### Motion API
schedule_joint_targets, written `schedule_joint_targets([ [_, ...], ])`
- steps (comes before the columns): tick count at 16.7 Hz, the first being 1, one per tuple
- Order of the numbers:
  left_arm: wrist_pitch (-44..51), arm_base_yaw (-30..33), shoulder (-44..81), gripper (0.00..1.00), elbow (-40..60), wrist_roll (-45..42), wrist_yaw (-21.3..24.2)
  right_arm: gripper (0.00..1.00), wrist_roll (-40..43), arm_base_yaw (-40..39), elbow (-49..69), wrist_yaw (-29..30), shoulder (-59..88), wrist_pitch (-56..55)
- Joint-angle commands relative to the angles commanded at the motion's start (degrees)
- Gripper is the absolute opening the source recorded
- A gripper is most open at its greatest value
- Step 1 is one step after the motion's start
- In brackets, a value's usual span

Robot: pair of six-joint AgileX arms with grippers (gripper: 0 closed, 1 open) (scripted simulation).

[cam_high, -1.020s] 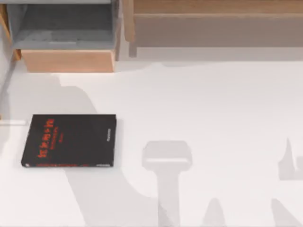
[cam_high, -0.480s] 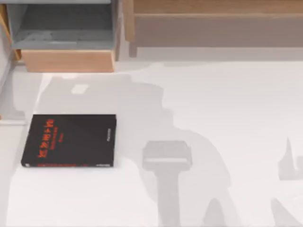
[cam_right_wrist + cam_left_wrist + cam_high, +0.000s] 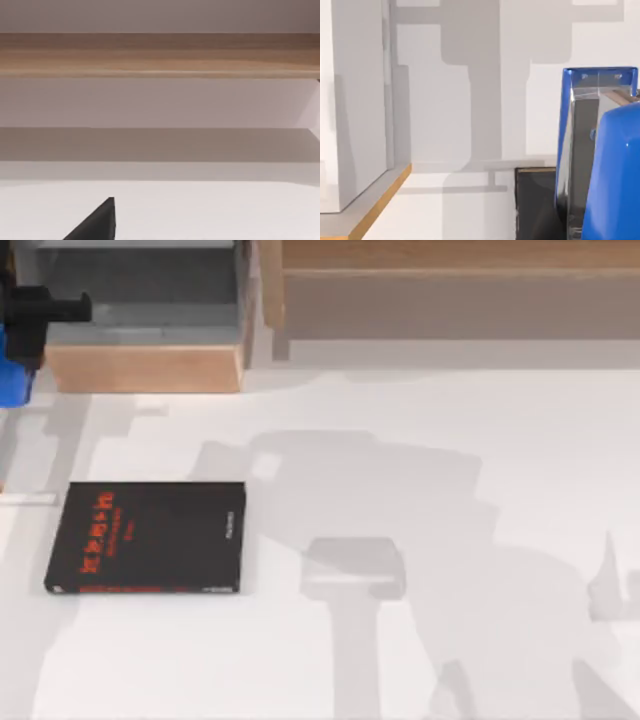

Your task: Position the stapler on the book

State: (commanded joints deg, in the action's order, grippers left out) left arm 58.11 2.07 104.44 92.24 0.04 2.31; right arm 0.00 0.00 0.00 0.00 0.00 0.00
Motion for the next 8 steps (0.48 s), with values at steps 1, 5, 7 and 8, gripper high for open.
schedule_joint_targets([
  [1,-0.8,2.4,-0.2,0.00,-2.6,2.3,-0.6,1.00,0.0,0.0,0.0,0.0,0.0,0.0],
  [5,-3.2,10.9,0.4,0.00,-11.3,10.3,-3.0,1.00,0.0,0.0,0.0,0.0,0.0,0.0],
  [7,-3.9,13.9,1.1,0.00,-14.3,13.2,-3.9,1.00,0.0,0.0,0.0,0.0,0.0,0.0],
  [8,-4.2,15.0,1.4,0.00,-15.4,14.3,-4.2,1.00,0.0,0.0,0.0,0.0,0.0,0.0],
])
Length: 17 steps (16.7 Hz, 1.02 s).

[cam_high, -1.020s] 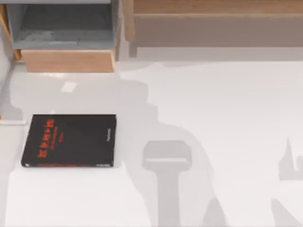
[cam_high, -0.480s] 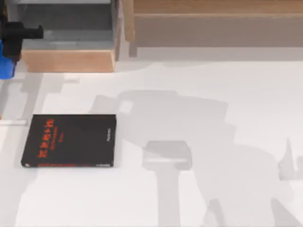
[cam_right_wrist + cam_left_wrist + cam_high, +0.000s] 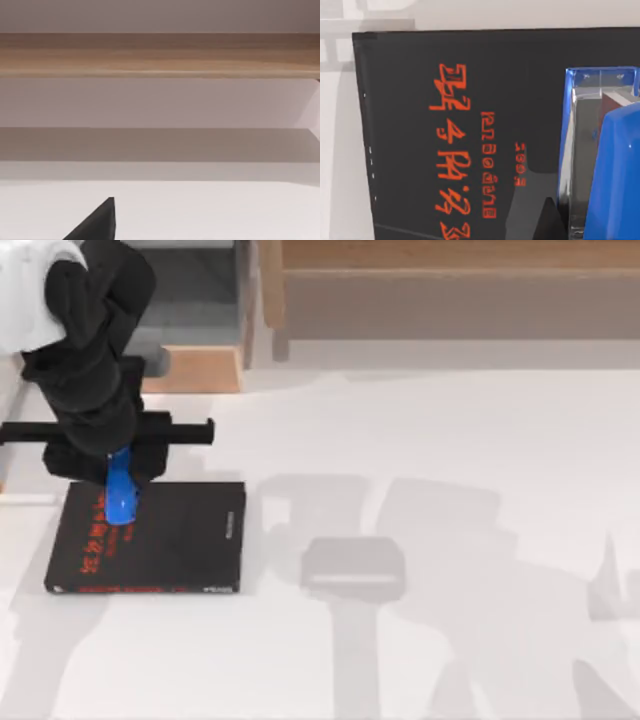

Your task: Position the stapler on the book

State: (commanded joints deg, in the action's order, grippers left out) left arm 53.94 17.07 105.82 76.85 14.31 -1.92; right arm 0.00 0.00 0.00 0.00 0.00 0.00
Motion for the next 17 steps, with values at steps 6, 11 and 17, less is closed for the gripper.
schedule_joint_targets([
  [6,-0.3,1.1,0.1,0.00,-1.4,1.1,-0.3,1.00,0.0,0.0,0.0,0.0,0.0,0.0],
  [11,-3.7,0.9,1.5,0.00,-3.3,0.9,-0.3,1.00,0.0,0.0,0.0,0.0,0.0,0.0],
  [17,-6.6,0.9,2.8,0.00,-5.0,0.9,-0.3,1.00,0.0,0.0,0.0,0.0,0.0,0.0],
])
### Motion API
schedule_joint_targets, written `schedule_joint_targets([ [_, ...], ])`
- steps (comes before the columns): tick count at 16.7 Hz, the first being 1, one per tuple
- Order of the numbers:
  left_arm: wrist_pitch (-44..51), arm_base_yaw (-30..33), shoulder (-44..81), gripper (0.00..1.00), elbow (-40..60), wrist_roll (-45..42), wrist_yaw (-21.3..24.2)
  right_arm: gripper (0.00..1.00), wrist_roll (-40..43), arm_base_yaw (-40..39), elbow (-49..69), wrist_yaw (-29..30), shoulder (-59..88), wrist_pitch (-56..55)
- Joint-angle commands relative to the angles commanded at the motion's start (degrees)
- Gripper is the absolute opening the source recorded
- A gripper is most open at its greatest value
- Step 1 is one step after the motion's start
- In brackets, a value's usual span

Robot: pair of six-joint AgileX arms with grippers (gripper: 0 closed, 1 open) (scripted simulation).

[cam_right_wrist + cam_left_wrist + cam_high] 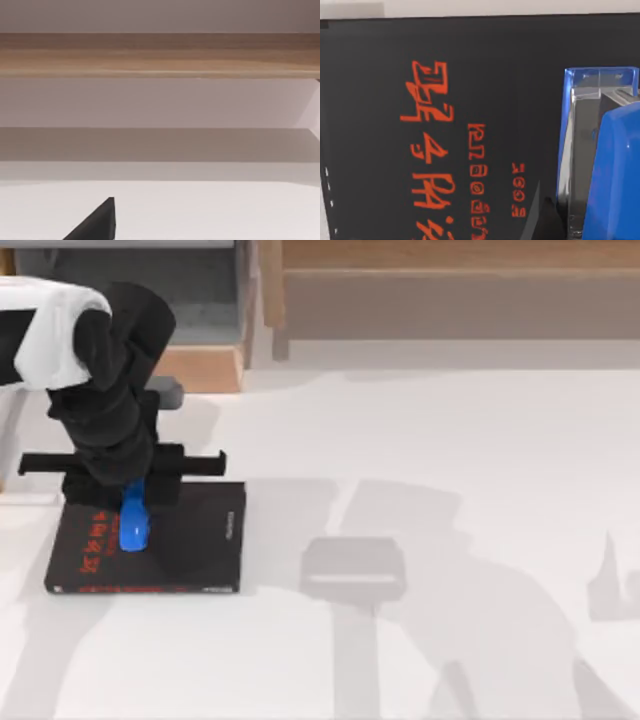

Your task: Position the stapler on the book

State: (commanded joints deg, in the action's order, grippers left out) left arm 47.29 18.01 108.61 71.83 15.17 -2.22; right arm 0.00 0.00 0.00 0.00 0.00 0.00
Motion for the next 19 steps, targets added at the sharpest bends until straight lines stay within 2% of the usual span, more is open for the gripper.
schedule_joint_targets([
  [13,0.0,0.0,0.0,0.98,0.0,0.0,0.0,1.00,0.0,0.0,0.0,0.0,0.0,0.0],
  [19,0.0,0.0,0.0,1.00,0.0,0.0,0.0,1.00,0.0,0.0,0.0,0.0,0.0,0.0],
])
